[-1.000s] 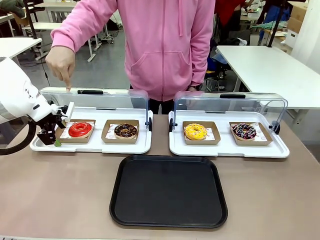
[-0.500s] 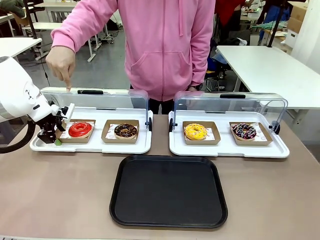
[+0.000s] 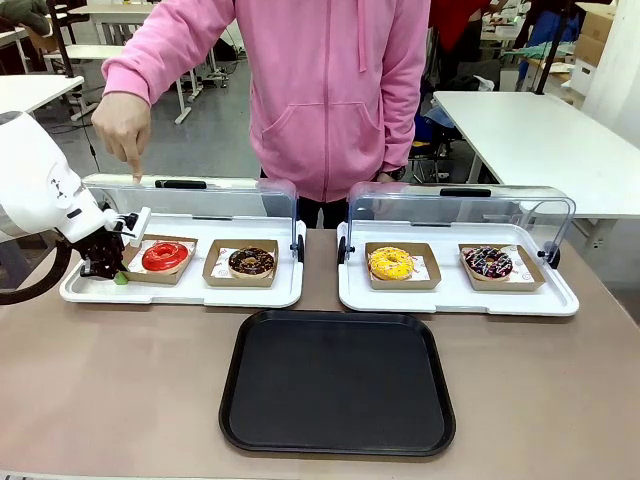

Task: Move the first donut from the left to the tray.
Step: Pick up the Paper togo box containing the Donut indicated by the person and place it on the Handle tray.

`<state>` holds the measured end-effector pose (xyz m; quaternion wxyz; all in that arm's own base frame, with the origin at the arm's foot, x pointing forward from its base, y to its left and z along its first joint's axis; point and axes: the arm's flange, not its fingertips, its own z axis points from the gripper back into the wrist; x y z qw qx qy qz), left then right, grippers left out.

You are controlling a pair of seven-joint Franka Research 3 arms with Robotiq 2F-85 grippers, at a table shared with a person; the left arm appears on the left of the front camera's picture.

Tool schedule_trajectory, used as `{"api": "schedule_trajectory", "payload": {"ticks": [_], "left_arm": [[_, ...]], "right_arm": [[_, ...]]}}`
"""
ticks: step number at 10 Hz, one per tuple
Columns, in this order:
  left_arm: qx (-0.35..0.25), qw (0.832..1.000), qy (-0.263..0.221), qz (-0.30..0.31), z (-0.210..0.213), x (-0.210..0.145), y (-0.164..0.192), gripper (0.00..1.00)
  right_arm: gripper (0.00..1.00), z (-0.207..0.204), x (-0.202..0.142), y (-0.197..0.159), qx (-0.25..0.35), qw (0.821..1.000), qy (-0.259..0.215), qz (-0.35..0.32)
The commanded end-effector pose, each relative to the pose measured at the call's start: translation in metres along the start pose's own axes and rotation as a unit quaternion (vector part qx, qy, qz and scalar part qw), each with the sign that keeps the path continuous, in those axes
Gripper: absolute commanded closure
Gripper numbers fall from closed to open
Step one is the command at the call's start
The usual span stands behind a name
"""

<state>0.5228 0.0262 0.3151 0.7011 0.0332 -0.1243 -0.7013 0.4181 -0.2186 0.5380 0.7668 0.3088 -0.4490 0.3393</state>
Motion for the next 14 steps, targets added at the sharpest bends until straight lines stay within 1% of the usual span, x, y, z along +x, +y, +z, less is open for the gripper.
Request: {"api": "schedule_trajectory", "payload": {"ticks": [1,3,4,5,9,10,11,12,14], "left_arm": [[-0.013,1.000,0.014,0.002,0.001,0.002,-0.001,1.00],[-0.012,1.000,0.021,0.002,0.002,0.004,-0.003,1.00],[-0.020,1.000,0.013,-0.001,0.000,0.004,-0.002,1.00],[-0.007,1.000,0.010,0.001,-0.001,0.001,-0.001,1.00],[-0.007,1.000,0.010,0.001,-0.001,0.001,-0.001,1.00],[-0.007,1.000,0.011,0.000,-0.001,0.002,0.000,0.98],[0.011,1.000,0.003,0.006,0.010,0.010,-0.007,0.98],[0.039,0.999,0.005,0.009,0.020,0.020,-0.016,0.98],[0.071,0.997,0.013,0.010,0.037,0.031,-0.026,0.98]], "right_arm": [[0.00,-0.001,0.002,0.000,0.003,1.000,-0.007,0.004],[0.00,-0.001,0.002,0.000,0.003,1.000,-0.007,0.004],[0.00,-0.001,0.002,0.000,0.003,1.000,-0.007,0.004],[0.00,-0.001,0.002,0.000,0.003,1.000,-0.007,0.004],[0.00,-0.001,0.002,0.000,0.003,1.000,-0.007,0.004],[0.00,-0.001,0.002,0.000,0.003,1.000,-0.007,0.004],[0.00,-0.001,0.002,0.000,0.003,1.000,-0.007,0.004],[0.00,-0.001,0.002,0.000,0.003,1.000,-0.007,0.004],[0.00,-0.001,0.002,0.000,0.003,1.000,-0.007,0.004]]}}
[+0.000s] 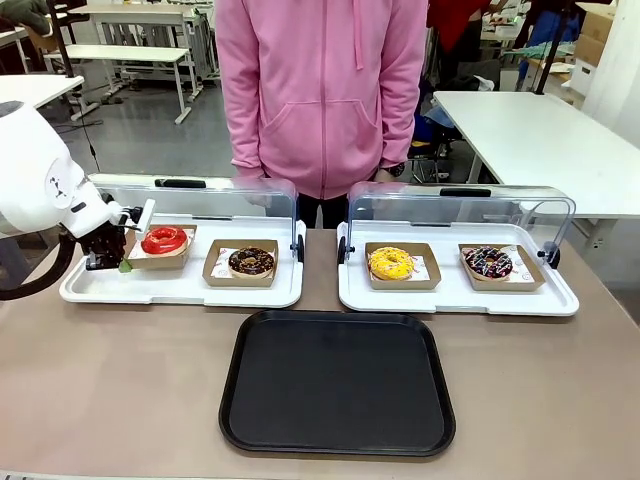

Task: Move the first donut from the left to the tray.
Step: Pick up the Paper togo box containing the Donut indicated by the person and place it on the Handle tray.

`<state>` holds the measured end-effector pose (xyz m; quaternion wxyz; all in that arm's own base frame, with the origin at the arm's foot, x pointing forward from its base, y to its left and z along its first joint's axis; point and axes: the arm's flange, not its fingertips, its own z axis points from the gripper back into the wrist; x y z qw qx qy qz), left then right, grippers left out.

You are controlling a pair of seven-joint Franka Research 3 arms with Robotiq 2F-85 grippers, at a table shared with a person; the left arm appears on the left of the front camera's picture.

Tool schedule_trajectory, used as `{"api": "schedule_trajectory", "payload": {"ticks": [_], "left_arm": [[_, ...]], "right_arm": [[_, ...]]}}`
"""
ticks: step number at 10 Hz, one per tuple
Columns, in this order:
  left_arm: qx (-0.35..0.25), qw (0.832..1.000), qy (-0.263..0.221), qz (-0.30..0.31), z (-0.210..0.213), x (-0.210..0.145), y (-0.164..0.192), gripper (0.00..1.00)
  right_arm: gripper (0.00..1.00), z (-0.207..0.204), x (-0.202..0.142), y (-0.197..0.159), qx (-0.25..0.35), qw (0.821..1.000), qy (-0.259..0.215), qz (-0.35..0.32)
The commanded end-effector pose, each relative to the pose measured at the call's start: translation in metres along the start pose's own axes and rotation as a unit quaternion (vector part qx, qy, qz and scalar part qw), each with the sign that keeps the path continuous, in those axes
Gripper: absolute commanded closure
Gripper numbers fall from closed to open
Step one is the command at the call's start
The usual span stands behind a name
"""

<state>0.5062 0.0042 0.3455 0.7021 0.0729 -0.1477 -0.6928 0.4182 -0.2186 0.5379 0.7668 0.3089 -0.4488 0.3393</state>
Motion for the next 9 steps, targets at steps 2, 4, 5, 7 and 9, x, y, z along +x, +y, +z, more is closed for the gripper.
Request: {"api": "schedule_trajectory", "payload": {"ticks": [2,4,5,7,9], "left_arm": [[0.048,0.999,0.003,0.002,0.032,0.019,-0.025,0.98],[0.037,0.999,0.004,-0.006,0.048,0.041,-0.036,0.98],[0.027,1.000,0.002,-0.006,0.050,0.055,-0.043,0.98],[0.018,1.000,0.004,-0.001,0.053,0.092,-0.064,0.98],[-0.002,1.000,-0.001,-0.014,0.052,0.129,-0.089,0.98]], "right_arm": [[0.00,0.000,0.002,0.000,0.003,1.000,-0.007,0.004],[0.00,0.000,0.002,0.000,0.003,1.000,-0.007,0.004],[0.00,0.000,0.002,0.000,0.003,1.000,-0.007,0.004],[0.00,0.000,0.002,0.000,0.003,1.000,-0.007,0.004],[0.00,0.000,0.002,0.000,0.003,1.000,-0.007,0.004]]}}
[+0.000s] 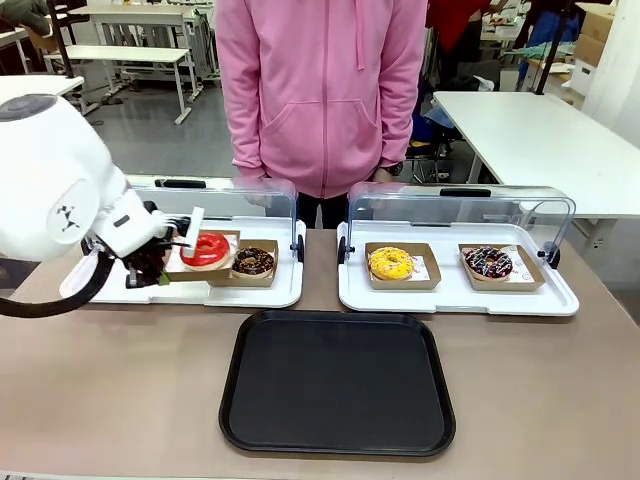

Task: Move the first donut from the left to the tray.
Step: Pick up the Paper togo box containing the Donut indicated by the person and place it on the Handle tray.

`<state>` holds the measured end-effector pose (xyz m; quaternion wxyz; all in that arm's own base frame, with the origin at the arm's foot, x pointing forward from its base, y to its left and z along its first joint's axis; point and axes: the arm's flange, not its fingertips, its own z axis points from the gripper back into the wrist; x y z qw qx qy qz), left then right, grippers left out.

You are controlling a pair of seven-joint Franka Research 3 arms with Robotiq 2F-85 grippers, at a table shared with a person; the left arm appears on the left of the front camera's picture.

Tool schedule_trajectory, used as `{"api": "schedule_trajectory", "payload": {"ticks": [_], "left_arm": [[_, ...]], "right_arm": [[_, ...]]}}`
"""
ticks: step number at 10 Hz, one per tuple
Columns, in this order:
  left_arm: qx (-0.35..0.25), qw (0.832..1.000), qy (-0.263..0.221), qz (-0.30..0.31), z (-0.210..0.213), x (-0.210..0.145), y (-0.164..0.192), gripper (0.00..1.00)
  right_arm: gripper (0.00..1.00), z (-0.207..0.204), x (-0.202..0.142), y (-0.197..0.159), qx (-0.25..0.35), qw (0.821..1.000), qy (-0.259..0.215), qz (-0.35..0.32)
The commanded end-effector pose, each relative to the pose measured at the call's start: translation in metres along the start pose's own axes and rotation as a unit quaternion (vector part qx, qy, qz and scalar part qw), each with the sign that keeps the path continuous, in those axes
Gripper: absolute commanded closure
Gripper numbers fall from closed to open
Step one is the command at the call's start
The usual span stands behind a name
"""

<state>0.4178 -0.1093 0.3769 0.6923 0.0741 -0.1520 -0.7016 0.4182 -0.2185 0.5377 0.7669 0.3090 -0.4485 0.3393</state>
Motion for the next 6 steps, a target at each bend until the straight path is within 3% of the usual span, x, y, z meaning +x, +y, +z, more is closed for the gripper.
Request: {"api": "schedule_trajectory", "payload": {"ticks": [1,5,6], "left_arm": [[0.004,1.000,-0.002,-0.006,0.011,0.025,-0.024,0.98],[-0.025,0.999,-0.010,-0.034,0.021,0.071,-0.081,0.98],[-0.015,0.999,-0.017,-0.037,0.017,0.077,-0.030,0.98]], "right_arm": [[0.00,0.000,0.002,0.000,0.003,1.000,-0.007,0.004],[0.00,0.000,0.002,0.000,0.003,1.000,-0.007,0.004],[0.00,0.000,0.002,0.000,0.003,1.000,-0.007,0.004]]}}
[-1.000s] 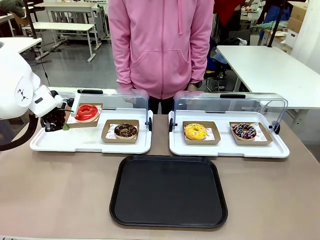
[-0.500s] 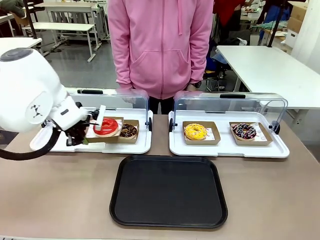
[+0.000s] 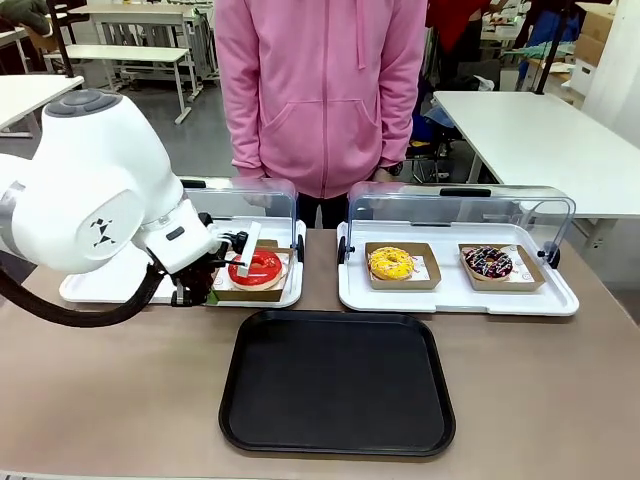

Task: Move the first donut from the left to the tray.
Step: Pick up the Paper togo box containing the Donut indicated by the person and place it on the Handle tray.

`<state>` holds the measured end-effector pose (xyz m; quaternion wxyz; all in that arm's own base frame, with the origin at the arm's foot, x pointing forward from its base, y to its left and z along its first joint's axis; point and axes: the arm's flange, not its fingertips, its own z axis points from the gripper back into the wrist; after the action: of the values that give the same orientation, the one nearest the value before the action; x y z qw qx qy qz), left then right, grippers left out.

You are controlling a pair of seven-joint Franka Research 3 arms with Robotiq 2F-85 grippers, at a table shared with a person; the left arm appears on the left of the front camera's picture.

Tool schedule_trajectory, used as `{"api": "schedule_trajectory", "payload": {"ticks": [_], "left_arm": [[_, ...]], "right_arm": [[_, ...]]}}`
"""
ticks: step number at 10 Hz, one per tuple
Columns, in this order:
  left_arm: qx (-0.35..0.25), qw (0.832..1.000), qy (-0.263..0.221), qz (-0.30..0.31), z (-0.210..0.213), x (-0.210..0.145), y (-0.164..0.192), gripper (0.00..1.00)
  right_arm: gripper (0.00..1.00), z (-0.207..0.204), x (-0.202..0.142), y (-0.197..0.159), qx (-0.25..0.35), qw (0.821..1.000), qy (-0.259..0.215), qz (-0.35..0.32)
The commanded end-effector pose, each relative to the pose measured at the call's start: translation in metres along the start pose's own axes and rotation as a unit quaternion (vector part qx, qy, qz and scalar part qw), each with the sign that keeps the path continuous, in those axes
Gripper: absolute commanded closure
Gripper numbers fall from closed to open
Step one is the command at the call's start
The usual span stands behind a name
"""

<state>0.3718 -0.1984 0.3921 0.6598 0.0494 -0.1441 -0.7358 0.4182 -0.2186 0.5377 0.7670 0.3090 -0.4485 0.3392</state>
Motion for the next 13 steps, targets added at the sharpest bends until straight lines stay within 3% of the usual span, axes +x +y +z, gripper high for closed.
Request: {"api": "schedule_trajectory", "payload": {"ticks": [1,5,8,13], "left_arm": [[0.011,1.000,0.002,0.007,-0.001,-0.016,0.008,0.98],[0.002,1.000,-0.001,0.015,-0.001,-0.014,0.006,0.98],[0.035,0.999,-0.005,0.012,0.019,0.049,-0.043,0.98],[0.003,1.000,-0.005,0.023,-0.008,0.130,-0.088,0.98]], "right_arm": [[0.00,0.000,0.002,0.000,0.003,1.000,-0.007,0.004],[0.00,0.000,0.002,0.000,0.003,1.000,-0.007,0.004],[0.00,0.000,0.002,0.000,0.003,1.000,-0.007,0.004],[0.00,0.000,0.002,0.000,0.003,1.000,-0.007,0.004]]}}
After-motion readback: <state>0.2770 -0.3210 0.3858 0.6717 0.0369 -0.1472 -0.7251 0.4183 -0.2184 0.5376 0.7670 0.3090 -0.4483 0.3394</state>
